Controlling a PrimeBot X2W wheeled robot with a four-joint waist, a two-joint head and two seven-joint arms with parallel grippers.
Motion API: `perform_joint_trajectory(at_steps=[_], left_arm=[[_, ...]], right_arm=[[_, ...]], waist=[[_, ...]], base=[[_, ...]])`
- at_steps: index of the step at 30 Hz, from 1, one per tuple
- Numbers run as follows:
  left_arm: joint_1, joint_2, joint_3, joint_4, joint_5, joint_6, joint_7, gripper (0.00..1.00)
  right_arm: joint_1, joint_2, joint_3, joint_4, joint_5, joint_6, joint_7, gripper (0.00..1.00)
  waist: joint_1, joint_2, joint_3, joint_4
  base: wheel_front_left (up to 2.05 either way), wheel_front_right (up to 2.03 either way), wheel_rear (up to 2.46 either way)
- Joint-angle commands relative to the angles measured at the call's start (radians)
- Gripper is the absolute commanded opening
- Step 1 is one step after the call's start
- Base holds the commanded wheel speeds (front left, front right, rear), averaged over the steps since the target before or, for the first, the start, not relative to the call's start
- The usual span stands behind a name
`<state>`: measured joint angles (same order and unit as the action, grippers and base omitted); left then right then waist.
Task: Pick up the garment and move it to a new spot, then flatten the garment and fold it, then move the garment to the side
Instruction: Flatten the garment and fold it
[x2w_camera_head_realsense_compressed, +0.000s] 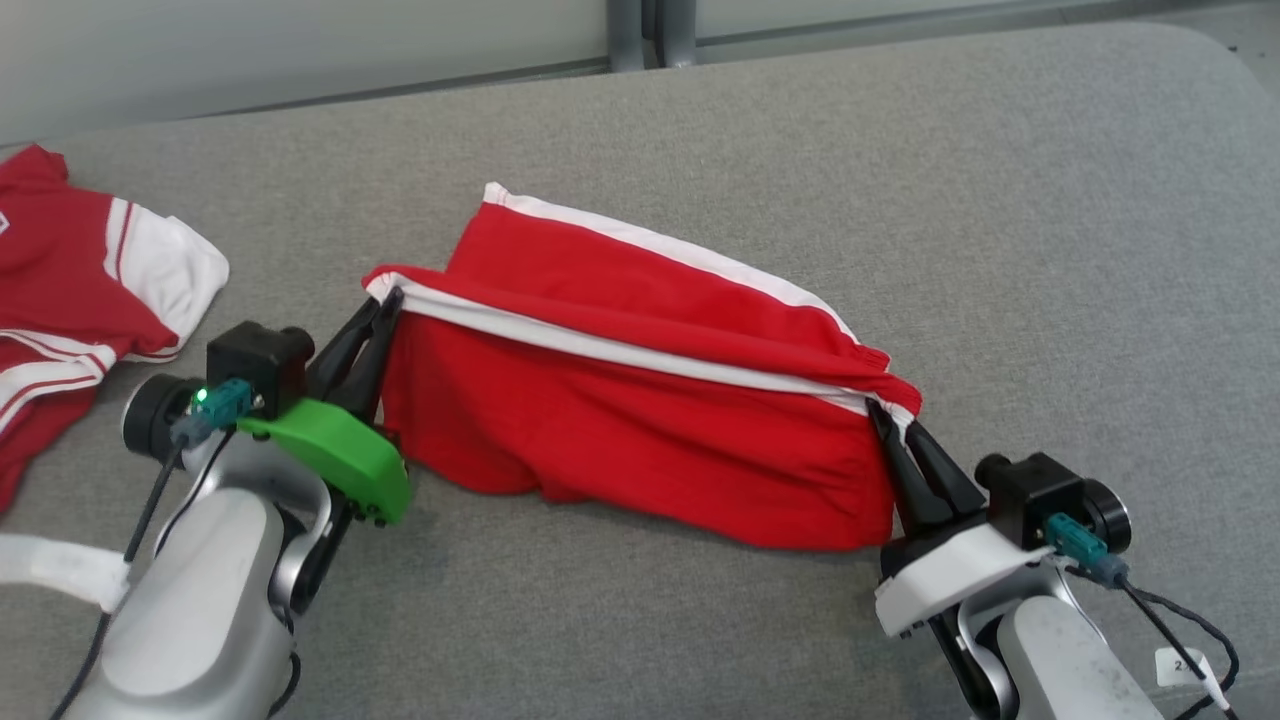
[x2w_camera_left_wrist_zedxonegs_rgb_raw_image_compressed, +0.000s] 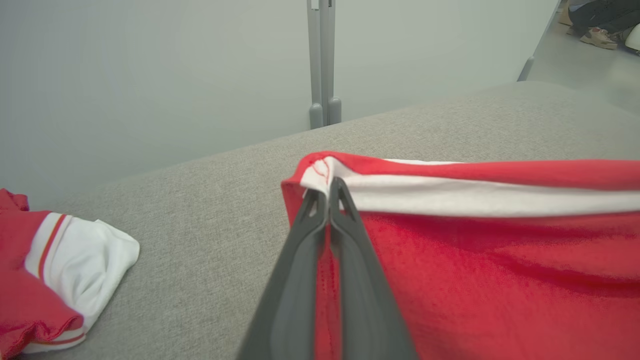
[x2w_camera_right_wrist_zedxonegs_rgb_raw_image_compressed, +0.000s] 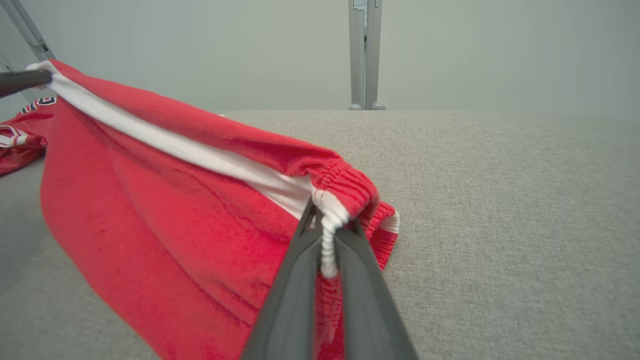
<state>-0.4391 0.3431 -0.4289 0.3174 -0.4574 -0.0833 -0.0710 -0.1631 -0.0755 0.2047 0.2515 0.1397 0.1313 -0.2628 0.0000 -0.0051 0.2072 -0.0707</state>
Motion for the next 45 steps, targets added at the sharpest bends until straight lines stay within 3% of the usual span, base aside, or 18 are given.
perform_joint_trajectory(at_steps=[1, 10, 24, 25, 26, 27, 28, 29, 45], left_arm=[[-0.066, -0.004, -0.004, 0.044, 0.008, -0.009, 0.001, 0.0], [-0.28, -0.031, -0.044, 0.257, 0.024, -0.027, 0.04, 0.0], [-0.485, -0.081, -0.098, 0.531, 0.02, -0.043, 0.025, 0.0], [-0.491, -0.087, -0.097, 0.547, 0.018, -0.043, 0.021, 0.0], [-0.494, -0.092, -0.095, 0.559, 0.013, -0.042, 0.014, 0.13], [-0.497, -0.097, -0.097, 0.571, 0.012, -0.042, 0.009, 0.42], [-0.497, -0.102, -0.1, 0.582, 0.011, -0.042, 0.005, 0.7], [-0.497, -0.106, -0.101, 0.592, 0.008, -0.043, -0.001, 1.0], [-0.419, -0.13, -0.12, 0.654, -0.051, -0.047, -0.046, 1.0]], right_arm=[[-0.036, 0.005, -0.011, 0.018, 0.005, -0.001, -0.003, 0.0], [-0.148, 0.022, -0.028, 0.115, 0.007, -0.001, -0.002, 0.0], [-0.264, 0.023, 0.047, 0.194, 0.084, -0.001, -0.003, 0.0], [-0.267, 0.023, 0.049, 0.198, 0.084, -0.001, -0.003, 0.11], [-0.269, 0.023, 0.049, 0.2, 0.084, -0.001, -0.003, 0.33], [-0.269, 0.023, 0.048, 0.199, 0.084, -0.001, -0.003, 0.53], [-0.267, 0.023, 0.045, 0.196, 0.083, -0.001, -0.003, 0.86], [-0.262, 0.023, 0.044, 0.191, 0.079, -0.001, -0.003, 1.0], [-0.148, 0.023, -0.023, 0.105, 0.031, -0.001, -0.003, 1.0]], waist=[[0.0, 0.0051, 0.079, -0.06], [0.0, 0.0051, 0.168, -0.109], [0.0, 0.0051, 0.221, -0.143], [0.0, 0.0051, 0.219, -0.142], [0.0, 0.0051, 0.216, -0.14], [0.0, 0.0051, 0.213, -0.138], [0.0, 0.0051, 0.209, -0.135], [0.0, 0.0051, 0.205, -0.132], [0.0, 0.0051, 0.109, -0.085]], base=[[0.0, 0.0, 0.0], [0.0, 0.0, 0.0], [0.0, 0.0, 0.0], [0.0, 0.0, 0.0], [0.0, 0.0, 0.0], [0.0, 0.0, 0.0], [0.0, 0.0, 0.0], [0.0, 0.0, 0.0], [0.0, 0.0, 0.0]])
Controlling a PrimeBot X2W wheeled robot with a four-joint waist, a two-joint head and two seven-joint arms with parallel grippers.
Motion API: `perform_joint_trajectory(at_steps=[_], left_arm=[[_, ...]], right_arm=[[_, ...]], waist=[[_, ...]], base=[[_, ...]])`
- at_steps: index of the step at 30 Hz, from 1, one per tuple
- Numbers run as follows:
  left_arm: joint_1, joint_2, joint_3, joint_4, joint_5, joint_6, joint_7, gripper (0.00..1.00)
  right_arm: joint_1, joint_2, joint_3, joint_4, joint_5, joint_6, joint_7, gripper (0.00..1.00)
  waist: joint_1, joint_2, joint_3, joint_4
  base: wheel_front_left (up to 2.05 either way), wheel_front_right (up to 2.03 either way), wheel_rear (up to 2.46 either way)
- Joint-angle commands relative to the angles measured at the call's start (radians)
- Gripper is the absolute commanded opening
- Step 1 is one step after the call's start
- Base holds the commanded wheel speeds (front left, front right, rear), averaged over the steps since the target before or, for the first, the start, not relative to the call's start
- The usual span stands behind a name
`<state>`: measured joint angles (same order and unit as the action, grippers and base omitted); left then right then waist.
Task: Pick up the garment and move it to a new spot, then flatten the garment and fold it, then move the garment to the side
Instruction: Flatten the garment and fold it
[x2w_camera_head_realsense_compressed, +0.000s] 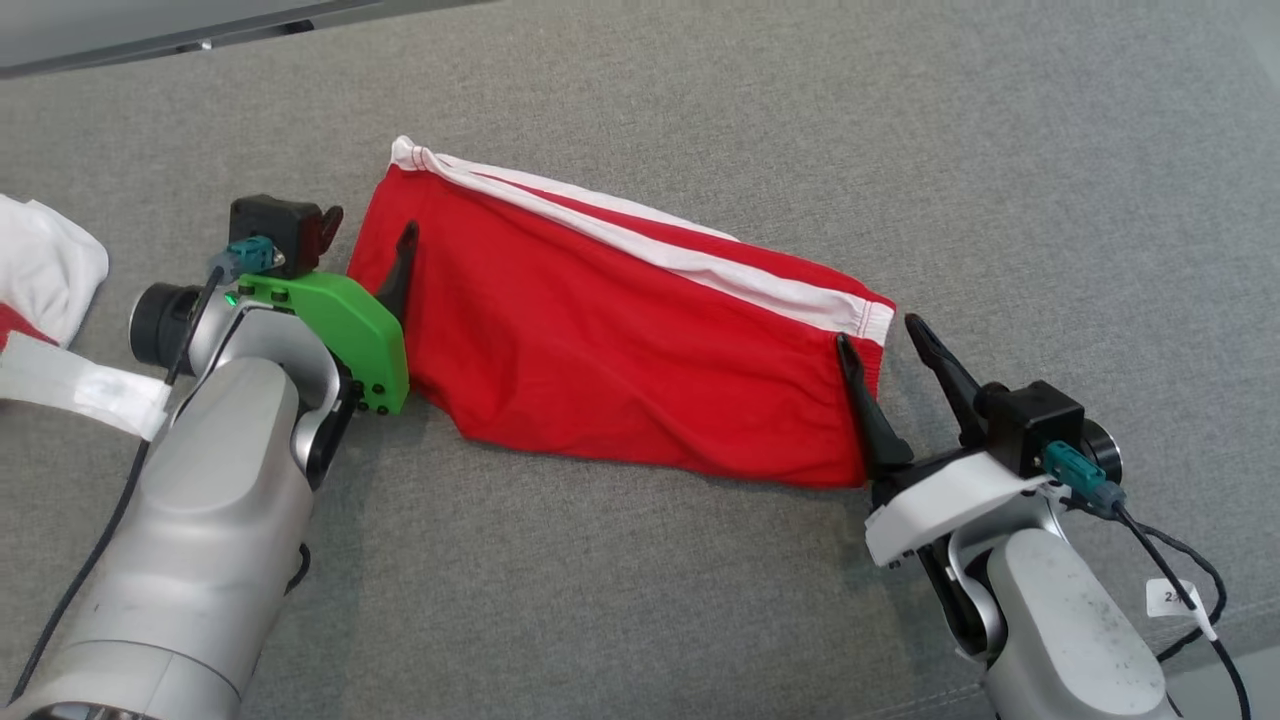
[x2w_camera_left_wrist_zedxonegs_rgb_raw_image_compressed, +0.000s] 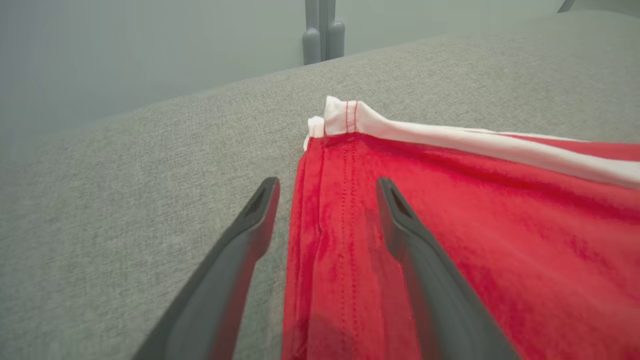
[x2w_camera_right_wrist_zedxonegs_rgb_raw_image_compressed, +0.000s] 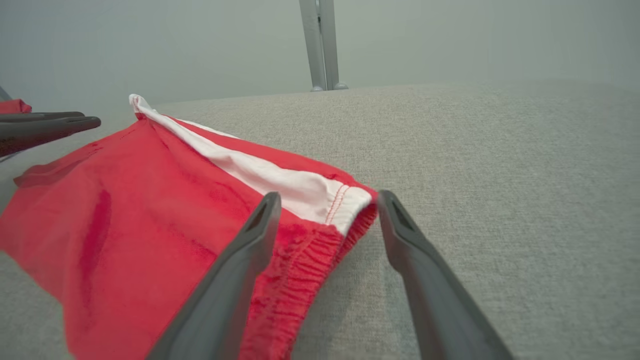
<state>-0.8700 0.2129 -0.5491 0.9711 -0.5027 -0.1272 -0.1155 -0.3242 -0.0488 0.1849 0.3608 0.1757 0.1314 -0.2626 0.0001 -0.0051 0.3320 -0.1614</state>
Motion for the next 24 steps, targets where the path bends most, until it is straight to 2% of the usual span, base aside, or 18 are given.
perform_joint_trajectory(at_steps=[1, 19, 21, 22, 23, 24], left_arm=[[0.021, 0.0, -0.002, 0.0, -0.011, -0.003, -0.001, 1.0], [0.116, 0.033, 0.007, 0.039, -0.12, -0.004, 0.137, 1.0], [0.121, 0.035, 0.004, 0.04, -0.127, -0.004, 0.15, 0.5], [0.123, 0.035, 0.002, 0.04, -0.129, -0.004, 0.155, 0.18], [0.125, 0.036, 0.0, 0.039, -0.13, -0.004, 0.157, 0.0], [0.127, 0.035, -0.001, 0.038, -0.132, -0.004, 0.161, 0.0]], right_arm=[[0.023, -0.003, -0.012, -0.011, -0.009, -0.001, -0.003, 1.0], [0.157, -0.003, -0.162, -0.194, -0.078, -0.001, 0.042, 1.0], [0.16, -0.003, -0.165, -0.205, -0.077, -0.001, 0.047, 1.0], [0.16, -0.003, -0.167, -0.209, -0.075, -0.001, 0.048, 1.0], [0.16, -0.003, -0.167, -0.213, -0.073, -0.001, 0.049, 1.0], [0.162, -0.003, -0.167, -0.217, -0.071, -0.001, 0.049, 1.0]], waist=[[-0.0001, 0.0051, -0.022, 0.007], [-0.0001, 0.0051, -0.052, -0.031], [-0.0001, 0.0051, -0.053, -0.033], [-0.0001, 0.0051, -0.055, -0.034], [-0.0001, 0.0051, -0.056, -0.035], [-0.0001, 0.0051, -0.057, -0.035]], base=[[0.0, 0.0, 0.0], [0.0, 0.0, 0.0], [0.0, 0.0, 0.0], [0.0, 0.0, 0.0], [0.0, 0.0, 0.0], [0.0, 0.0, 0.0]])
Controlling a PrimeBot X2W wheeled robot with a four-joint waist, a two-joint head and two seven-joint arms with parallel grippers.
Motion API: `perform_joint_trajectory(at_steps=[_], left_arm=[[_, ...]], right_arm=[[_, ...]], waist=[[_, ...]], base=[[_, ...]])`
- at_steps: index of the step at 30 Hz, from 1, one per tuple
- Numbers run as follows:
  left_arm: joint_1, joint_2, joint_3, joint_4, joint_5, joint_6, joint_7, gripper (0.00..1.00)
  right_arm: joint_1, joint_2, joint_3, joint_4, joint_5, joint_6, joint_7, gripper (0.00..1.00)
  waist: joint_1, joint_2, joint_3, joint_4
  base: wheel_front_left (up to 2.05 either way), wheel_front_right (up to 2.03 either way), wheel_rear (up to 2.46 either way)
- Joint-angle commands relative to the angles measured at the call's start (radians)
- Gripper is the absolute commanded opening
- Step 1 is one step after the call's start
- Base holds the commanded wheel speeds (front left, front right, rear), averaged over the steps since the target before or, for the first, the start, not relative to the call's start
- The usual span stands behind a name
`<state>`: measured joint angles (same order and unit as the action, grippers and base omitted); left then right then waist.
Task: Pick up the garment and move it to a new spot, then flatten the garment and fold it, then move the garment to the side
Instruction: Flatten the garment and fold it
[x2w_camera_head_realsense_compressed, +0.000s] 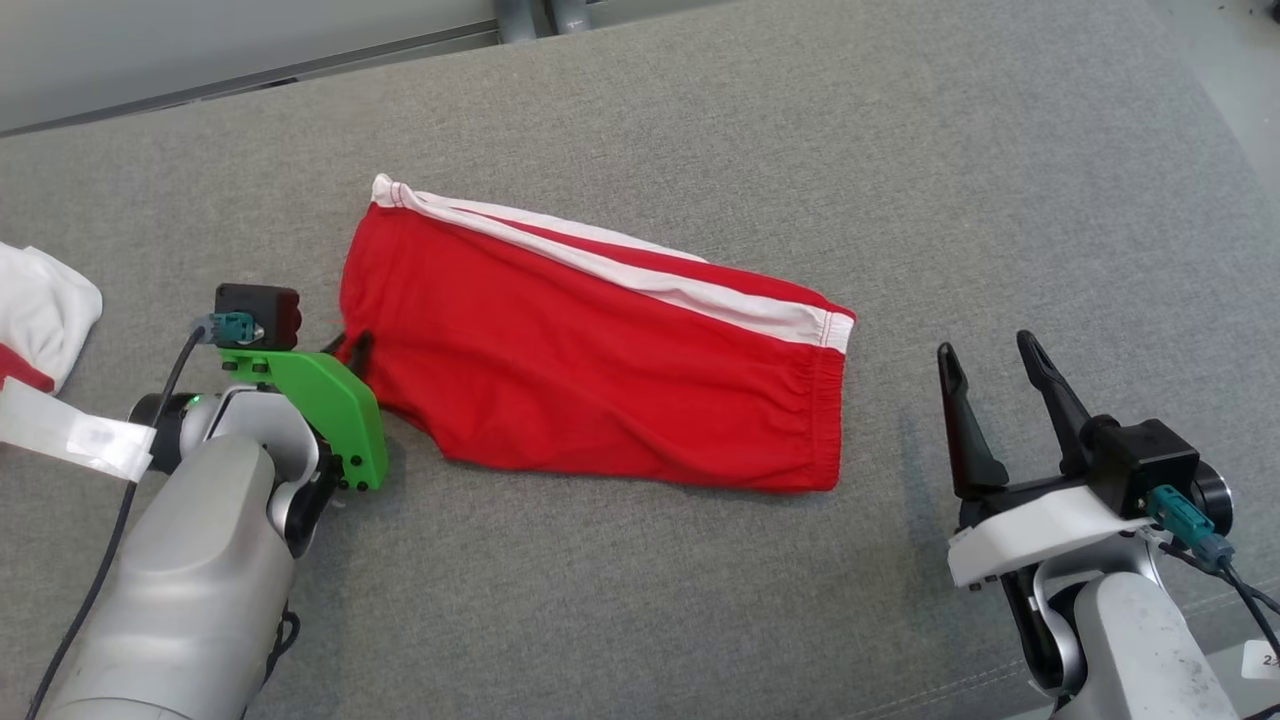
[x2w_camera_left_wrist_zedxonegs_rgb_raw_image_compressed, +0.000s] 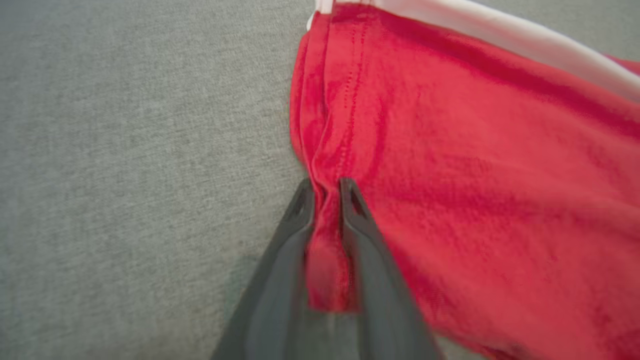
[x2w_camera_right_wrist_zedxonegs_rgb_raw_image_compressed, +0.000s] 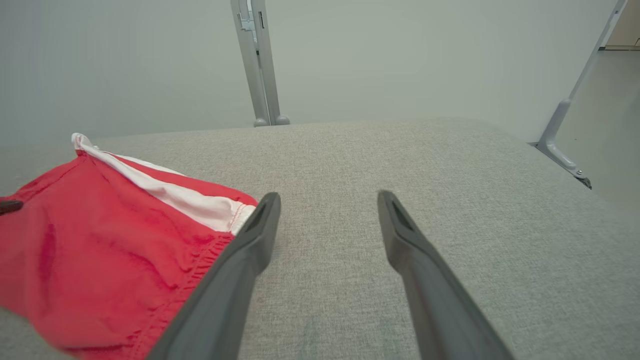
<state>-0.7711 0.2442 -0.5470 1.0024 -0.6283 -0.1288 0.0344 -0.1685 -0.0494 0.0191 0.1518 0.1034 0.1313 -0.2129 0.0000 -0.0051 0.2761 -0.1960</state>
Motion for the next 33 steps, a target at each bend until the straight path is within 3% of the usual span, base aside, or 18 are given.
perform_joint_trajectory(at_steps=[1, 12, 22, 33], left_arm=[[0.029, 0.004, -0.006, 0.005, -0.007, -0.002, 0.013, 0.0], [0.087, -0.003, 0.015, -0.06, -0.048, 0.014, -0.033, 0.0], [0.335, 0.009, 0.06, -0.312, -0.112, 0.12, -0.069, 0.0], [0.558, 0.033, 0.084, -0.609, -0.147, 0.247, -0.049, 0.0]], right_arm=[[0.008, -0.002, -0.002, -0.011, 0.002, -0.001, -0.001, 1.0], [0.03, -0.002, -0.033, -0.029, -0.008, -0.001, -0.004, 1.0], [0.071, -0.002, -0.076, -0.042, -0.034, -0.001, 0.023, 1.0], [0.08, -0.002, -0.074, -0.062, -0.043, -0.001, 0.054, 1.0]], waist=[[0.0, 0.0051, -0.003, 0.001], [0.0, 0.0051, -0.055, 0.046], [0.0, 0.0051, -0.119, 0.118], [0.0, 0.0051, -0.148, 0.145]], base=[[0.0, 0.0, 0.0], [0.0, 0.0, 0.0], [0.0, 0.0, 0.0], [0.0, 0.0, 0.0]])
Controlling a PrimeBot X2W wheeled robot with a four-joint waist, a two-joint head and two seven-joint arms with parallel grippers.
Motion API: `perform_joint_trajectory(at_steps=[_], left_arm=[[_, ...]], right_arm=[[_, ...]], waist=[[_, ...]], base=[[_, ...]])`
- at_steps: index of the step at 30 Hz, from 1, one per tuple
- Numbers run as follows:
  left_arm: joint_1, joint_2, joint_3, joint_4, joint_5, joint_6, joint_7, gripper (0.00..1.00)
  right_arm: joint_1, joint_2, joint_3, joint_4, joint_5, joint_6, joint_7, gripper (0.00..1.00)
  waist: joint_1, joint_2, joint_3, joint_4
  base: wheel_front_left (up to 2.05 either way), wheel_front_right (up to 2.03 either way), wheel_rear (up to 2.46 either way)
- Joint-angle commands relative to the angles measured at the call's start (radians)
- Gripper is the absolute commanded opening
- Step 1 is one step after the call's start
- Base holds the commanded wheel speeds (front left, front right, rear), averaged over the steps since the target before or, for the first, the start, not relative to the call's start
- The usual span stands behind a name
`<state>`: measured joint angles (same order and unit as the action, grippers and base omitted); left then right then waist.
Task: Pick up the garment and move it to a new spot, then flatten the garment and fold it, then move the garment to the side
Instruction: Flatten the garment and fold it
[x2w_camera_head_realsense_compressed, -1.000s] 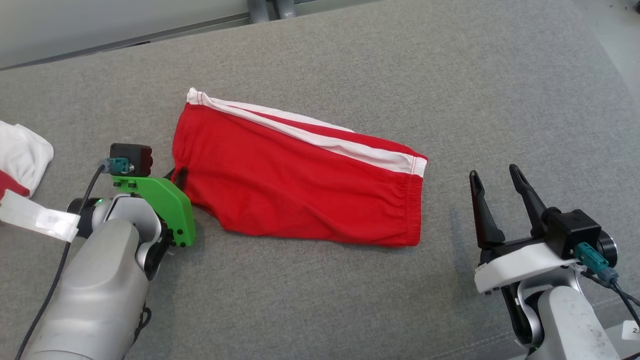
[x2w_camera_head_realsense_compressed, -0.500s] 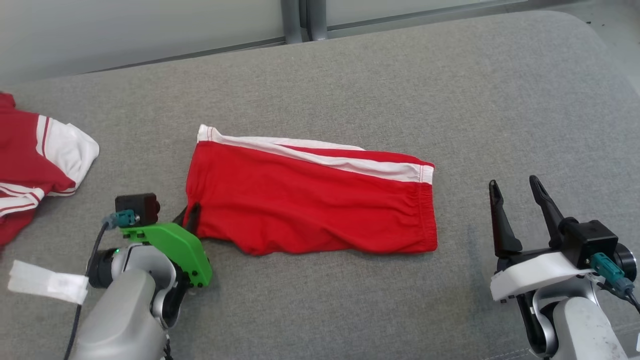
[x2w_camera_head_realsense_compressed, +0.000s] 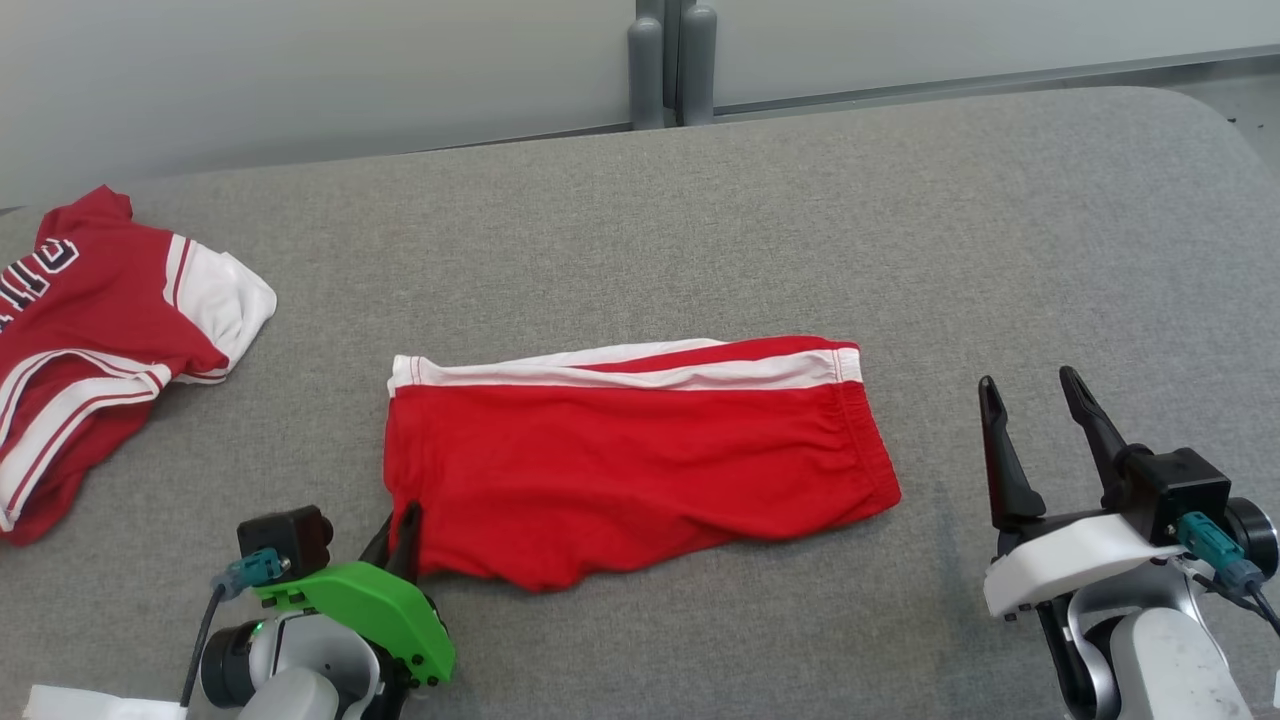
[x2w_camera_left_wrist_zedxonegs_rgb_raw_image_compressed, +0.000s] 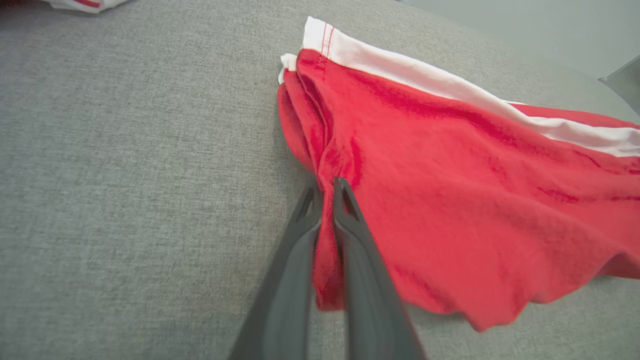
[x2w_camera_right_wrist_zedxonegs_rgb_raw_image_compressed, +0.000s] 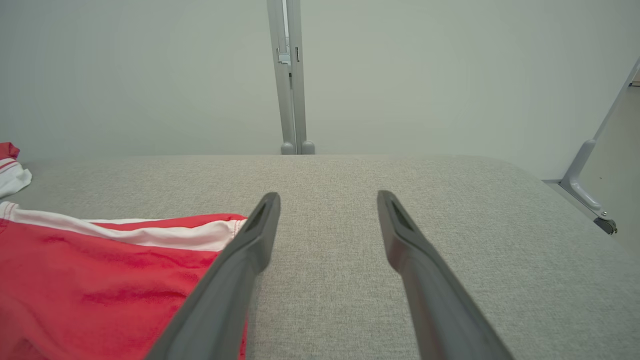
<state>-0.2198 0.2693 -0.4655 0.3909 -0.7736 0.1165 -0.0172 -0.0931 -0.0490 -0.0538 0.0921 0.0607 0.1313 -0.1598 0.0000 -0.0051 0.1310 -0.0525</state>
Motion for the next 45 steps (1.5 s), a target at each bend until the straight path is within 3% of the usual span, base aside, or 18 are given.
perform_joint_trajectory(at_steps=[1, 5, 6, 8, 16, 20, 34, 45], left_arm=[[0.017, 0.01, 0.002, -0.01, 0.0, 0.01, 0.006, 0.0], [0.041, 0.015, 0.006, -0.048, 0.001, 0.04, 0.006, 0.0], [0.045, 0.017, 0.009, -0.055, 0.005, 0.046, -0.001, 0.25], [0.051, 0.02, 0.01, -0.064, 0.014, 0.054, -0.017, 1.0], [0.062, 0.033, 0.011, -0.125, 0.073, 0.078, -0.124, 1.0], [0.096, 0.042, 0.014, -0.188, 0.097, 0.1, -0.172, 1.0], [0.177, 0.034, 0.005, -0.269, 0.11, 0.137, -0.201, 1.0], [0.178, 0.041, 0.001, -0.269, 0.115, 0.141, -0.207, 1.0]], right_arm=[[0.004, -0.003, 0.003, -0.003, 0.001, -0.001, 0.004, 1.0], [-0.001, -0.003, 0.012, -0.001, 0.005, -0.001, 0.014, 1.0], [-0.002, -0.003, 0.014, 0.001, 0.004, -0.001, 0.016, 1.0], [-0.005, -0.003, 0.018, 0.006, 0.003, -0.001, 0.018, 1.0], [0.002, -0.003, 0.025, 0.023, 0.007, -0.001, 0.042, 1.0], [0.02, -0.003, 0.036, 0.043, 0.033, -0.001, 0.105, 1.0], [-0.012, -0.003, 0.078, 0.239, 0.165, -0.001, 0.206, 1.0], [-0.103, -0.003, 0.083, 0.498, 0.436, -0.001, 0.204, 1.0]], waist=[[0.0, 0.0051, -0.005, 0.001], [0.0, 0.0051, -0.009, -0.003], [0.0, 0.0051, -0.01, -0.004], [0.0, 0.0051, -0.012, -0.007], [0.0, 0.0051, -0.039, -0.002], [0.0, 0.0051, -0.063, 0.014], [0.0, 0.0051, -0.076, 0.107], [0.0, 0.0051, -0.064, 0.162]], base=[[0.0, 0.0, 0.0], [0.0, 0.0, 0.0], [0.0, 0.0, 0.0], [0.0, 0.0, 0.0], [0.0, 0.0, 0.0], [0.0, 0.0, 0.0], [0.0, 0.0, 0.0], [0.0, 0.0, 0.0]])
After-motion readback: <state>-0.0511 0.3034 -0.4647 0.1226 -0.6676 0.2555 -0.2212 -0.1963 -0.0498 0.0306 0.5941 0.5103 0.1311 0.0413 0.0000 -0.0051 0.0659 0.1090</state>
